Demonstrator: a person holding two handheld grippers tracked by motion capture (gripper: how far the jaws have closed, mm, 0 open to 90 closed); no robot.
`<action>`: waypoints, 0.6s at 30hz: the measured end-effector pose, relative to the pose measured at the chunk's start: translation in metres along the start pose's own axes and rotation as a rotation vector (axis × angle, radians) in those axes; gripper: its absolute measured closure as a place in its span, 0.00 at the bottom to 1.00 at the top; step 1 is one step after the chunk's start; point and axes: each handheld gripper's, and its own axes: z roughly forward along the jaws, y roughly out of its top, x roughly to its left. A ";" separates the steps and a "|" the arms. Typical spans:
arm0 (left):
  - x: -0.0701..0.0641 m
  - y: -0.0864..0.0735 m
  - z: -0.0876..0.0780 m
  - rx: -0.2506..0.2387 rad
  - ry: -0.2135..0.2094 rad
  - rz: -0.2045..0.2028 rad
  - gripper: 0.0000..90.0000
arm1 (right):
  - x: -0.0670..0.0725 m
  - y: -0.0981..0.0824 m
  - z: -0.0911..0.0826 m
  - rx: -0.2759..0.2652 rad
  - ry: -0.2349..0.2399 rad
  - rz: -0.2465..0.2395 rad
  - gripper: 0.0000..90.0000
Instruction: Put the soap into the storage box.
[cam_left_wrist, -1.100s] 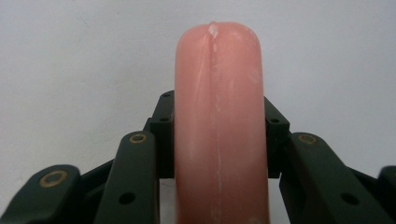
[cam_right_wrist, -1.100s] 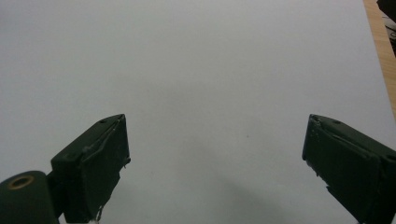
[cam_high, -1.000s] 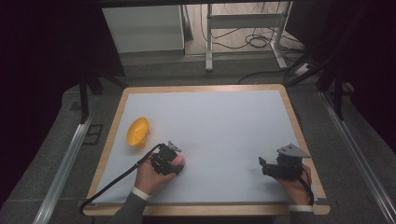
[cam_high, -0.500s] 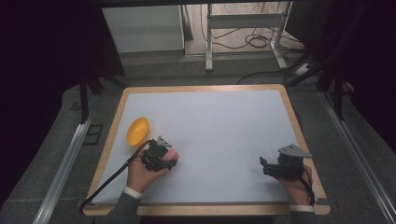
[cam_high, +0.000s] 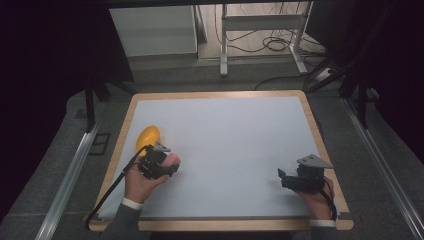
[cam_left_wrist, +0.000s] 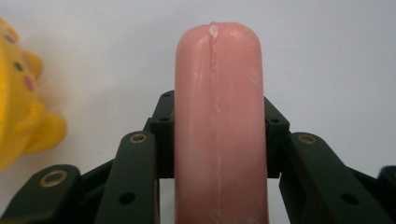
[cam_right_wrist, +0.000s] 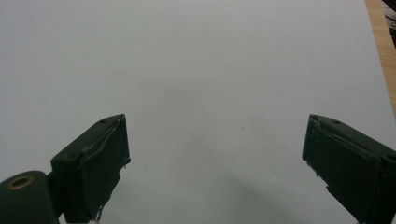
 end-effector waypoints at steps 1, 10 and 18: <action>0.003 0.000 -0.003 -0.005 0.005 -0.004 0.66 | 0.000 0.000 0.000 0.000 0.000 0.000 0.08; 0.017 0.001 -0.011 -0.022 0.017 -0.024 0.66 | 0.001 0.000 0.000 -0.005 -0.001 -0.003 0.08; 0.029 0.001 -0.016 -0.030 0.034 -0.046 0.66 | 0.001 0.000 0.000 -0.003 -0.004 -0.008 0.08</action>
